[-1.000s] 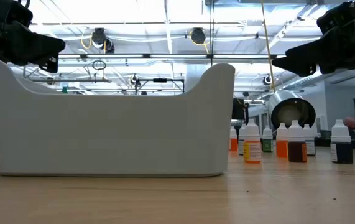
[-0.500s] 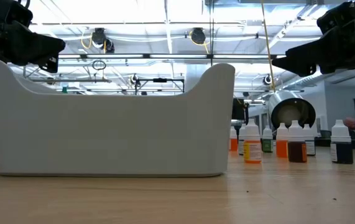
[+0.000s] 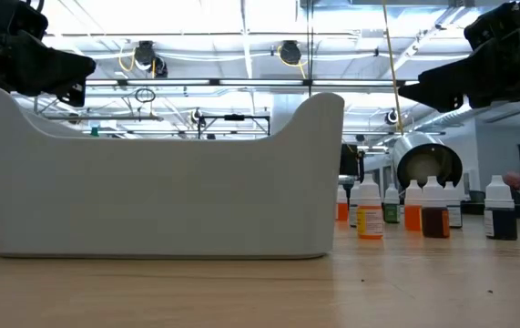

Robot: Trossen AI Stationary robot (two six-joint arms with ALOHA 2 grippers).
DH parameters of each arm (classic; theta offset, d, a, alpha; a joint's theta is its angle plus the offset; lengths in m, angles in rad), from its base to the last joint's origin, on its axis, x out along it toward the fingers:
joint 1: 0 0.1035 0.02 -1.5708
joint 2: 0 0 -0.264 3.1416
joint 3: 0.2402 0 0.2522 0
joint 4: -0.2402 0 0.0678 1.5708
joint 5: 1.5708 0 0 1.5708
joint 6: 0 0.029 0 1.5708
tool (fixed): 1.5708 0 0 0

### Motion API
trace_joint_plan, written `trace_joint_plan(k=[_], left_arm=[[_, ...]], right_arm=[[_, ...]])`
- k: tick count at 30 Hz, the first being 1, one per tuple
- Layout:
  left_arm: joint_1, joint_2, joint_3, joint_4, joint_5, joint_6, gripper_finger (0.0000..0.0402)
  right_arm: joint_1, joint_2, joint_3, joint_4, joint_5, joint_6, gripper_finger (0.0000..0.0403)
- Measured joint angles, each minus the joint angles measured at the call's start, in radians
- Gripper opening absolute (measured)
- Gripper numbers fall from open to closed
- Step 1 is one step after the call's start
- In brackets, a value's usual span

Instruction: Pick & Place food coloring

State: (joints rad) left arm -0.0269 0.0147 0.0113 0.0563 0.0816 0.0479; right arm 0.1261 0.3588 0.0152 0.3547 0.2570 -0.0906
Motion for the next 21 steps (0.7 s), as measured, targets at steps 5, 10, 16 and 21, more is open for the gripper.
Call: trace_joint_plan(k=[5,10,16,21], left_arm=[[0.0,0.0,0.0,0.0,-0.012,0.0,0.0026],[0.0,0.0,0.0,0.0,-0.035,0.002,0.0026],[0.0,0.0,0.0,-0.001,-0.038,-0.074,0.0026],[0.0,0.0,0.0,0.013,-0.09,-0.087,0.0026]], right_arm=[[0.0,0.0,0.0,0.026,0.0,0.0,0.0309],[0.0,0.0,0.0,0.038,0.0,0.0,0.0309],[-0.002,0.0,0.0,0.038,0.005,-0.078,0.0309],[-0.002,0.0,0.0,0.038,0.004,-0.044,0.0309]])
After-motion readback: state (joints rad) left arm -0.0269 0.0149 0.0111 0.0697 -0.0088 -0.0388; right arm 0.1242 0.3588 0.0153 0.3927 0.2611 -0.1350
